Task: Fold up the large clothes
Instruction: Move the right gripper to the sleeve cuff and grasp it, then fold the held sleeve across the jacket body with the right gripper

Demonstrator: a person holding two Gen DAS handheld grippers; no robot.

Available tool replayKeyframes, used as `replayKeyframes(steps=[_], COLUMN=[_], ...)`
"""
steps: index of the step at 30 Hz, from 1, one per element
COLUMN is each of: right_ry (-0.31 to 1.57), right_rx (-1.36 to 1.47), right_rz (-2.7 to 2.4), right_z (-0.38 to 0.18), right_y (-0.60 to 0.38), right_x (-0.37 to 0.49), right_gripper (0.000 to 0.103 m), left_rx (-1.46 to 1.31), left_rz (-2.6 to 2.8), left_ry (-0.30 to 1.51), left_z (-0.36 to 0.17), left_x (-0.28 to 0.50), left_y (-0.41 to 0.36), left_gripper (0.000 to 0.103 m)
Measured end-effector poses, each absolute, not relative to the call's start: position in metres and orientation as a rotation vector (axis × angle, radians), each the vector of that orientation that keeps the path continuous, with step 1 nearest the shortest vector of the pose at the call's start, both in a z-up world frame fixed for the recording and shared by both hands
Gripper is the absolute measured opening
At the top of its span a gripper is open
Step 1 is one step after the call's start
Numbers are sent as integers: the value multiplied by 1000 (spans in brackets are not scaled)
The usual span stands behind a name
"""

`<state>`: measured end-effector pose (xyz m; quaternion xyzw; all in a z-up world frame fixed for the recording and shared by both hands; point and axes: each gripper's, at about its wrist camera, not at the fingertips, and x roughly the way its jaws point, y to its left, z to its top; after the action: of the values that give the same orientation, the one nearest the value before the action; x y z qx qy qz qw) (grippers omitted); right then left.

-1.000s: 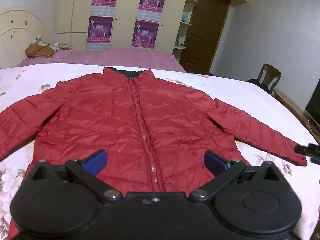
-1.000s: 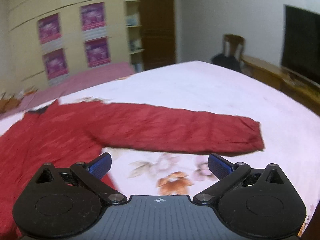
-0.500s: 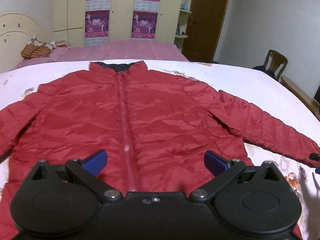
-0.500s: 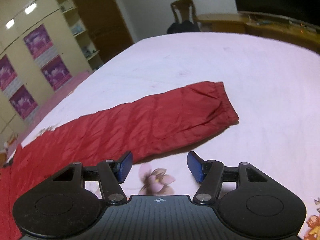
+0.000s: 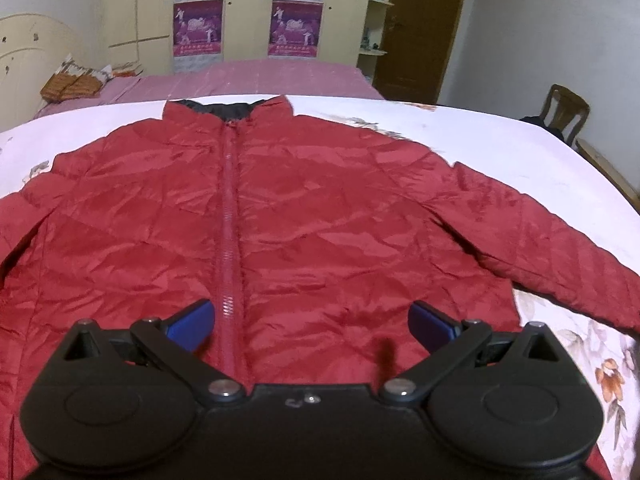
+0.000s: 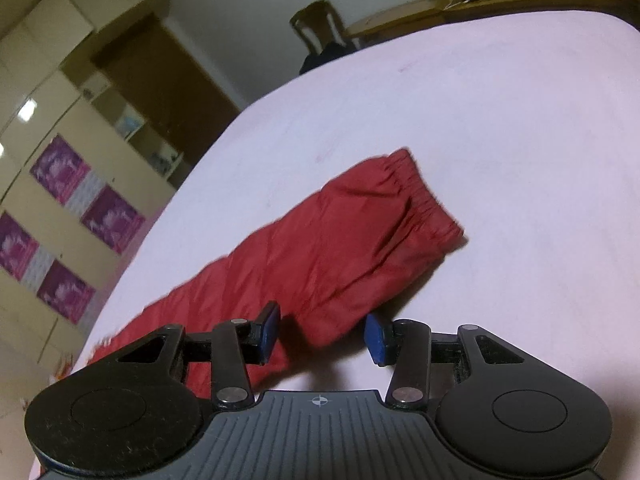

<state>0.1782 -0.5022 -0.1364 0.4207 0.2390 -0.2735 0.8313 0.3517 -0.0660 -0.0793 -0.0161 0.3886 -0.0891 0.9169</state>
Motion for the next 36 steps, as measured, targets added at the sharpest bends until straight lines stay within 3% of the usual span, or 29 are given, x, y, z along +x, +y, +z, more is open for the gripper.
replayKeyframes(steps=[1,3,5,13,16,19,23,36], right_ry=[511,530,520,467,472,501,558,720], right_rx=[880,828,758,446,370,301,200,20], right_rz=[-592,-592,-580,-333,-175,-9,183,481], right_z=[-135,-130,-120,-67,-57,-54,-59,-92], right_y=[-503,-505,-501,-433,-383,-330,-258,-76], right_x=[180,187,195,256,278,297,308,325], right_gripper=[35,11,7,5,5,5,5,5], left_rx=[-36,-45,-54,-94,-93,-104,-158,-292], left_rz=[-178,-166,-157,-51,-60,-45,-42,-140], left_ry=[800,796,794,828,824,810,802,798], left_z=[-79,-78,-76,-72,-65,-59,-57,-66], left_x=[355,360,366,377,376,378,386,389], left_y=[-63,-58,-51,-7,7,20,41,110], left_gripper=[103,103,103,102,94,93,97,93])
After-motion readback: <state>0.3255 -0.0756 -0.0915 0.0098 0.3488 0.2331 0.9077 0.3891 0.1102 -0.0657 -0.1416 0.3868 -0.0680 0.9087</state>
